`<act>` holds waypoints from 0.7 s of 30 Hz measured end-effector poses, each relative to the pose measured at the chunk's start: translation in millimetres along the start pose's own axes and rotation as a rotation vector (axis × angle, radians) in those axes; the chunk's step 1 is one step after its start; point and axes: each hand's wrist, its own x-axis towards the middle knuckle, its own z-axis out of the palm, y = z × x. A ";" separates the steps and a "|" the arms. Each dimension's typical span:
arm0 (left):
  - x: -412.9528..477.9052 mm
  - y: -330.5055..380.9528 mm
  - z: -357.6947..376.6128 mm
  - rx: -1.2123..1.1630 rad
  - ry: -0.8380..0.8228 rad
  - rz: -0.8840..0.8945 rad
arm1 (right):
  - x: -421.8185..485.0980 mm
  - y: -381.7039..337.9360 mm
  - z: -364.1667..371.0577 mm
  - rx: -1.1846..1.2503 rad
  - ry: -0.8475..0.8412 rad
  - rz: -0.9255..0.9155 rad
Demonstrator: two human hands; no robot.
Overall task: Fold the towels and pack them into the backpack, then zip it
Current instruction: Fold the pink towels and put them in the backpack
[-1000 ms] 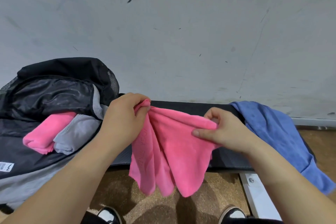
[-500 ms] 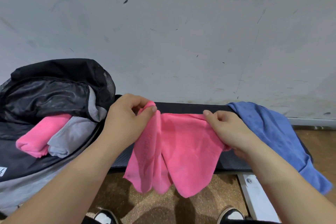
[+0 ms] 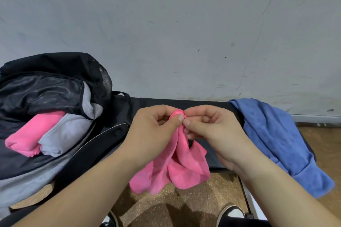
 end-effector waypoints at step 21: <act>11.8 -8.5 -14.7 -0.106 0.197 -0.165 | -2.0 -4.0 1.6 -0.420 0.097 -0.429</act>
